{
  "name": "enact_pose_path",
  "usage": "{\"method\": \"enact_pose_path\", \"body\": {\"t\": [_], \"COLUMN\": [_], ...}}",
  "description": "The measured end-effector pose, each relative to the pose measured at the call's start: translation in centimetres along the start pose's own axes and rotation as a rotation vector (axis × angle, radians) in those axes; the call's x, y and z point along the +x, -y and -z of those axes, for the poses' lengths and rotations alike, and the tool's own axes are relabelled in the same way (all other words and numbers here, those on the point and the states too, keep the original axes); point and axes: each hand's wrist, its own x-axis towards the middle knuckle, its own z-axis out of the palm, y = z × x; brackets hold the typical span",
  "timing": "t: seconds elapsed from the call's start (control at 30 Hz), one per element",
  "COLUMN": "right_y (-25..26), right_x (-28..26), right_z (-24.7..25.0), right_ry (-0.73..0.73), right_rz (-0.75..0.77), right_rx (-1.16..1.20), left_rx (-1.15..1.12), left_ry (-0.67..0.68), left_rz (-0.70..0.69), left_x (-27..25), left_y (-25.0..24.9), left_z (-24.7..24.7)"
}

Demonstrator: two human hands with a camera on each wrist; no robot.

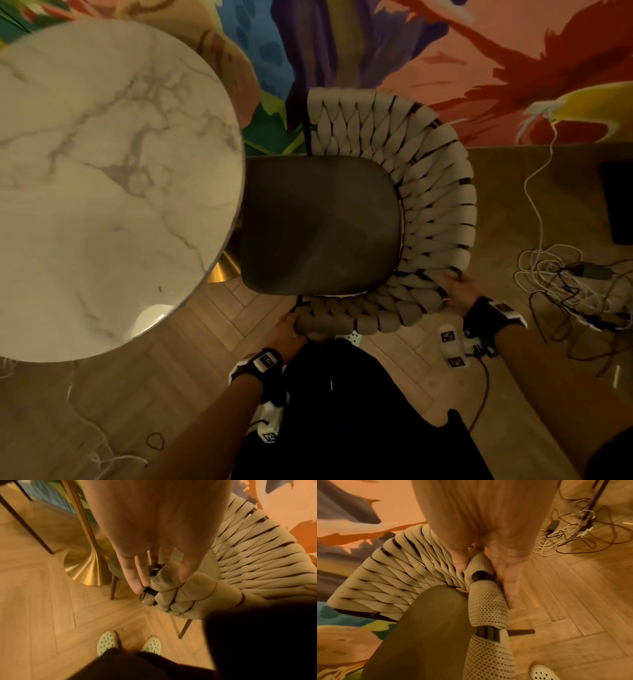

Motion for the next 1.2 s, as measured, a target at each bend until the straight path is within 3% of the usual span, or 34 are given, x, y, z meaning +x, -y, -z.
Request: {"method": "enact_pose_path", "body": {"t": [0.2,0.37,0.57,0.63,0.83,0.93,1.1,1.2], "right_y": [4.0,5.9,5.2,5.1,3.2,3.9,3.6,3.8], "right_x": [0.9,-0.4,0.3,0.5,3.8,1.7,2.5,2.6], "right_z": [-3.2,-5.8,-7.6,-7.8,-7.8,-9.1,-9.2,-9.2], "right_ry": [0.041,0.116,0.083,0.082,-0.054,-0.126,-0.125,-0.123], "right_rz": [0.066,0.096,0.094,0.092,0.276,0.312,0.305,0.323], "right_rx": [-0.124,-0.15,-0.079,-0.063,-0.215,-0.23,-0.247,-0.21], "left_rx": [0.104,0.167,0.107,-0.056,-1.135,-1.228,-1.295,-1.352], "left_ry": [0.013,-0.117,-0.193,-0.2,-0.243,-0.179,-0.09,-0.211], "left_rz": [-0.061,-0.037,-0.04,-0.008,0.357,0.368,0.433,0.432], "left_x": [1.7,2.7,3.4,4.3,5.4,6.6,8.3,8.6], "left_y": [-0.4,-0.1,0.5,1.0,1.7,1.6,0.9,1.3], "left_z": [2.4,3.6,4.6,5.0,5.3,4.7,4.7,5.2]}}
